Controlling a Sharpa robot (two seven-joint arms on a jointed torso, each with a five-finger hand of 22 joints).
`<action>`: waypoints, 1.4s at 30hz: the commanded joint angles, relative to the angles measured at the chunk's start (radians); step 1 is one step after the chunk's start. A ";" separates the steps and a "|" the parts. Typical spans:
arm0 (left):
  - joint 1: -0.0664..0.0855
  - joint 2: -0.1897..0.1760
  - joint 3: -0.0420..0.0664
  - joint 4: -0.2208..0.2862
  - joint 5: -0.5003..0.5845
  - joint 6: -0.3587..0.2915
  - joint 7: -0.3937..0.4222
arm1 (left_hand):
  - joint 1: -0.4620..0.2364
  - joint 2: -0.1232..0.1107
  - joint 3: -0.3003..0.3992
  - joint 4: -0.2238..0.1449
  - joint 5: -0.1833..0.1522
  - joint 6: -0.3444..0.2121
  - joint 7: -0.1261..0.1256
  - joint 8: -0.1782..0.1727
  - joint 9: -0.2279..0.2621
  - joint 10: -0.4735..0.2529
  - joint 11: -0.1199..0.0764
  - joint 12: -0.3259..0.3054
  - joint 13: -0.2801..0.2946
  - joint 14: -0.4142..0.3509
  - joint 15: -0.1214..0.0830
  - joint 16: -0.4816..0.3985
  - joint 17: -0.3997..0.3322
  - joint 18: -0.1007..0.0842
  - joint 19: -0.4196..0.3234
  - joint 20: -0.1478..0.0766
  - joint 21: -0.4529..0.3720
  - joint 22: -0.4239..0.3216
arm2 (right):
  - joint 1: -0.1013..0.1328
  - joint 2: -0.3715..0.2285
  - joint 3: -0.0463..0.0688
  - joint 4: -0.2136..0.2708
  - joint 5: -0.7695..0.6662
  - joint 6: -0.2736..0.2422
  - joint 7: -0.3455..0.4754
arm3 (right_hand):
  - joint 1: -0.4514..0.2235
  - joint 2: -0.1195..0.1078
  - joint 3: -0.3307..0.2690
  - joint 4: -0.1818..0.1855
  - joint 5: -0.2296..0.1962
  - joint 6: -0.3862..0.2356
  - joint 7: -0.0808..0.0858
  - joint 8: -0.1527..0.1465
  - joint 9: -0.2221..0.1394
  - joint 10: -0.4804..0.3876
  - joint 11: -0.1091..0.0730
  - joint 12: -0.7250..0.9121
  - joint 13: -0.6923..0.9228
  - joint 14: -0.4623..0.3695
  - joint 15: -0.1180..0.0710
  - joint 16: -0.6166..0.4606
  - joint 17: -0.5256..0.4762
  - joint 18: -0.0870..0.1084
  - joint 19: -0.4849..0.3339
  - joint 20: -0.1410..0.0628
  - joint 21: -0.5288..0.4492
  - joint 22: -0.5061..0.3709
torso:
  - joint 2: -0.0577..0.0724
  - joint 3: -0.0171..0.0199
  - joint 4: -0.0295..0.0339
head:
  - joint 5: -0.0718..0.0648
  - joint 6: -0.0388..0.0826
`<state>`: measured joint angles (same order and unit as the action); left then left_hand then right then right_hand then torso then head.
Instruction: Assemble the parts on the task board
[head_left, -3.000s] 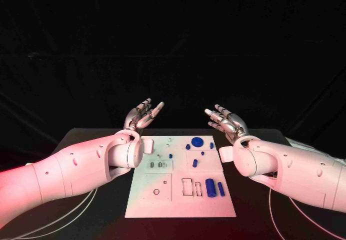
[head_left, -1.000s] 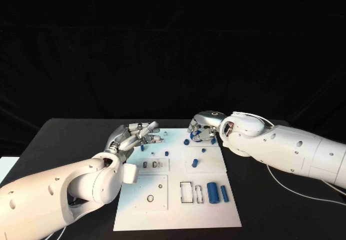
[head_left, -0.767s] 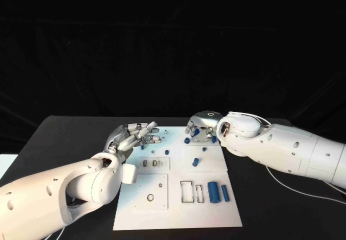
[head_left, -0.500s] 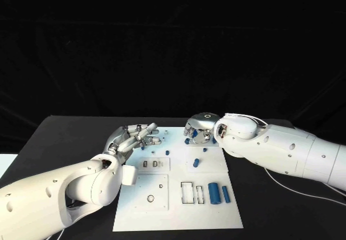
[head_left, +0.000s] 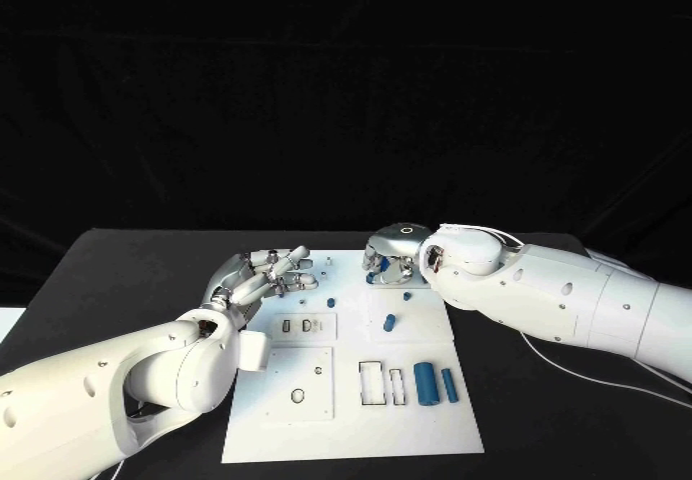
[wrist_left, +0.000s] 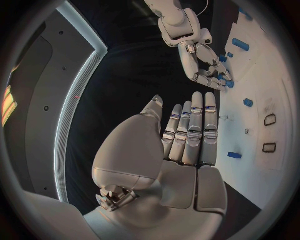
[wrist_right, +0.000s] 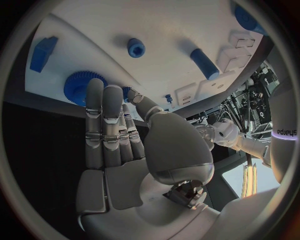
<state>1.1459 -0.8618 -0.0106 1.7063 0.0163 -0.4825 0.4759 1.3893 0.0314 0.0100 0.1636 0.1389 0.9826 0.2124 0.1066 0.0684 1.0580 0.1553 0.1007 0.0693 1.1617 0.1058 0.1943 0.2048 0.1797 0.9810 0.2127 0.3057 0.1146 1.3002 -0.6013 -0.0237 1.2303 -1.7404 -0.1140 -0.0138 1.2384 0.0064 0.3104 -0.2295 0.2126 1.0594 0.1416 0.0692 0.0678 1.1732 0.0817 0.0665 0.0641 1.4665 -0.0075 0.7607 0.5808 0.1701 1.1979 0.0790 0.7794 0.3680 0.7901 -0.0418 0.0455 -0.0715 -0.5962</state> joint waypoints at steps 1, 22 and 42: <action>0.001 0.001 0.001 0.000 0.007 0.023 0.002 | 0.006 -0.003 -0.002 -0.002 0.005 -0.002 0.006 -0.006 -0.001 -0.002 0.007 -0.005 -0.001 -0.002 0.001 -0.003 0.002 0.002 0.001 0.003 -0.004 -0.001 | 0.000 0.003 0.000 -0.001 -0.024 0.034 0.002 | -0.007 -0.007 0.013 0.003 -0.005 0.010 0.002 -0.002 0.001 0.003 -0.001 -0.003 -0.001 0.026 -0.003 0.050 0.051 0.012 -0.002 0.001 0.017 0.010 | 0.003 0.0008 0.0010 | 0.000 -0.003; 0.001 0.000 0.001 -0.002 0.008 0.019 -0.002 | 0.007 -0.003 -0.002 -0.003 0.005 -0.003 0.006 -0.007 -0.001 -0.002 0.007 -0.006 -0.001 0.000 0.001 -0.002 0.004 0.003 0.002 0.003 -0.004 -0.001 | -0.001 0.005 0.000 0.001 -0.008 -0.088 0.015 | 0.017 0.015 0.101 0.046 -0.095 0.080 -0.012 0.019 0.015 0.079 -0.020 0.006 0.004 0.043 -0.018 0.328 0.339 0.009 0.008 -0.005 0.138 0.099 | 0.010 -0.0023 0.0036 | 0.002 0.002; 0.001 -0.001 0.001 -0.004 0.008 0.024 -0.006 | 0.008 -0.002 -0.002 -0.004 0.005 -0.004 0.007 -0.009 -0.001 -0.003 0.007 -0.007 -0.001 0.002 0.001 -0.002 0.006 0.003 0.003 0.003 -0.004 -0.002 | -0.001 0.071 0.008 -0.026 0.045 -0.231 -0.074 | 0.005 -0.017 0.165 0.091 -0.120 0.070 -0.002 0.002 0.019 0.065 -0.012 -0.005 0.001 0.033 -0.010 0.405 0.405 0.000 0.001 0.002 0.225 0.187 | 0.014 -0.0041 0.0080 | 0.015 0.022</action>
<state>1.1460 -0.8644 -0.0106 1.7018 0.0236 -0.4795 0.4675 1.3893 0.0314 0.0101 0.1637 0.1389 0.9789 0.2160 0.1027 0.0684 1.0580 0.1553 0.0961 0.0692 1.1617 0.1057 0.1943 0.2096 0.1795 0.9809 0.2128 0.3057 0.1147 1.2994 -0.5360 -0.0165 1.2101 -1.7050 -0.3246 -0.0592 1.2439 0.0002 0.4764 -0.1435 0.0940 1.1328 0.1389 0.0710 0.0761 1.2441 0.0708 0.0657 0.0670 1.4667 -0.0218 1.1609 0.9860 0.1701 1.2015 0.0756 0.9997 0.5545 0.8033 -0.0461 0.0519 -0.0572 -0.5750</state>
